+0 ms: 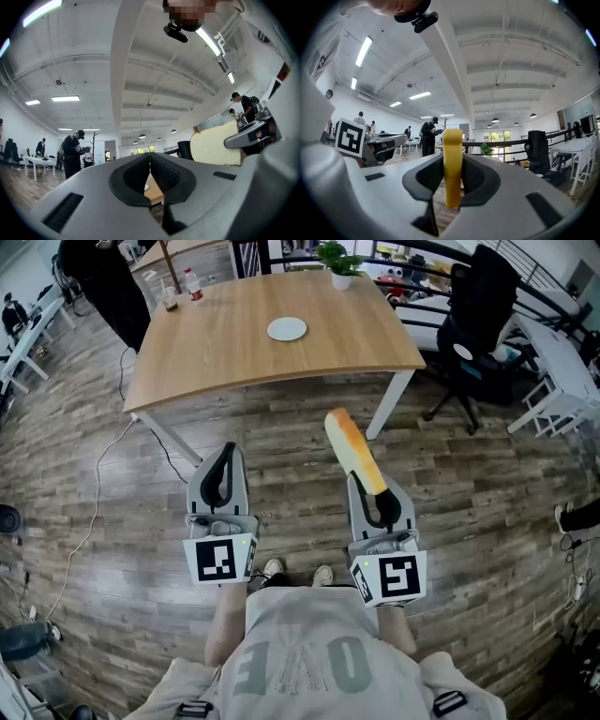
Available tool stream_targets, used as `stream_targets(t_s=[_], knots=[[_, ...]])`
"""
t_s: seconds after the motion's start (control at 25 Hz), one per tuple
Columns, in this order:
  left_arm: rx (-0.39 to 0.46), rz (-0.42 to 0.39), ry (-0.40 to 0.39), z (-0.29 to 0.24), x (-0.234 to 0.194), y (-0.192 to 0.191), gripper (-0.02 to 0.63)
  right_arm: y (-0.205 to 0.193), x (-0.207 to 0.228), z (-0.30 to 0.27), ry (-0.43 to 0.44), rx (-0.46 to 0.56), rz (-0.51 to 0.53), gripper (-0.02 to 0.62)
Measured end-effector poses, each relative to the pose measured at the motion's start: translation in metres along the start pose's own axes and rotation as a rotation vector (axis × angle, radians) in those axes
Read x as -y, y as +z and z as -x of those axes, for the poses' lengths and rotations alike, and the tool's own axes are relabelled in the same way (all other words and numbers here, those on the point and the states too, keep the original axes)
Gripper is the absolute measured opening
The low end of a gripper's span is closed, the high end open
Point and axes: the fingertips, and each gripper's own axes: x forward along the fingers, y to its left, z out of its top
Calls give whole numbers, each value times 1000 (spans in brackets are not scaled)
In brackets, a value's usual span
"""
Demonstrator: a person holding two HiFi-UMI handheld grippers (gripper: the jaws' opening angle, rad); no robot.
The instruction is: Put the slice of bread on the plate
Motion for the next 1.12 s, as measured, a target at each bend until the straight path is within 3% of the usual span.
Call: stream_targets(t_s=[0.2,0.32,0.48,0.6,0.68,0.8,0.92,1.12], knots=[[-53,6,-52,-2,41,-15,9,-22,15,12,13,-42,14,94],[-93,-9,-38,0,40,-27,9,-33,16,21,19,-66,-17,94],[-40,-13,-23,-28,23,-35,9,-40,36,20,-20,-49,-22,94],[-24,-5,-30,-51,27,-40,9,-45,61,13,-65,-22,-155,94],[12,-10,-22,-66,26,-32,9,-36,65,0,-67,-12,-88,94],[48,-44,12,-91,6,-27,9,-18,59,-28,-62,1,85,94],[48,-19,46,-116,-23,-41,9,-17,57,-60,-32,19,40,94],[17,5,100,-162,-75,-78,9,-36,62,-129,-33,-50,25,94]])
